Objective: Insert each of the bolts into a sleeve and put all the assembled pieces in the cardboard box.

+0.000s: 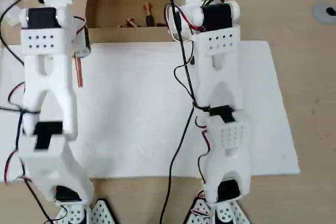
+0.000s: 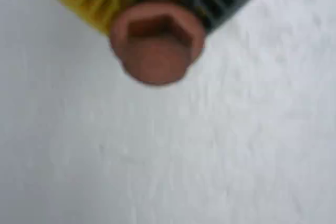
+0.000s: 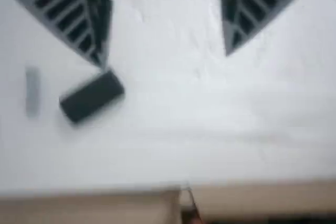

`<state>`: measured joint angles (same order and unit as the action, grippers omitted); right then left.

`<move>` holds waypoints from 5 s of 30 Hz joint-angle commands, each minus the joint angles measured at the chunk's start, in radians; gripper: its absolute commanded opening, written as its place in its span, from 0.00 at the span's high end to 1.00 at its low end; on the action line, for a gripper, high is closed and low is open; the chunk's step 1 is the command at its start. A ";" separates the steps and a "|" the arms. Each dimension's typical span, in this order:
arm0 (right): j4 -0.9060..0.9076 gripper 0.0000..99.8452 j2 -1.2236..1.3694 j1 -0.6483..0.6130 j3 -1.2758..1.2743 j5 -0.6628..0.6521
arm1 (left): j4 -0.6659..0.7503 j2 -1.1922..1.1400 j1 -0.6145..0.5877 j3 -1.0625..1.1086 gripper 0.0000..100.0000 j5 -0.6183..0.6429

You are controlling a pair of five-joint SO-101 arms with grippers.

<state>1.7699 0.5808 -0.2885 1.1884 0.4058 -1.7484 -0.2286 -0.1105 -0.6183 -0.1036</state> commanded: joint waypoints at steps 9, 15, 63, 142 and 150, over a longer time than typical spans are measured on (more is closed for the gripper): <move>-0.120 0.83 -0.248 0.036 -0.618 0.226 | 0.407 0.822 0.005 0.856 0.99 -0.037; -0.393 0.83 -0.245 0.059 -0.794 0.350 | 0.620 1.122 0.011 1.223 0.99 -0.037; -0.516 0.83 0.254 0.131 -0.456 0.496 | 0.687 1.326 0.005 1.425 0.99 -0.034; -0.009 0.88 0.266 -0.062 -0.415 -0.304 | 0.678 1.326 0.003 1.425 0.99 -0.038; -0.025 0.79 0.265 -0.070 -0.363 -0.322 | 0.678 1.326 0.009 1.428 0.99 -0.038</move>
<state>1.7530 0.8569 -0.3391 0.7756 0.0913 -1.0871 1.0771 -0.1105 0.8239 -0.1373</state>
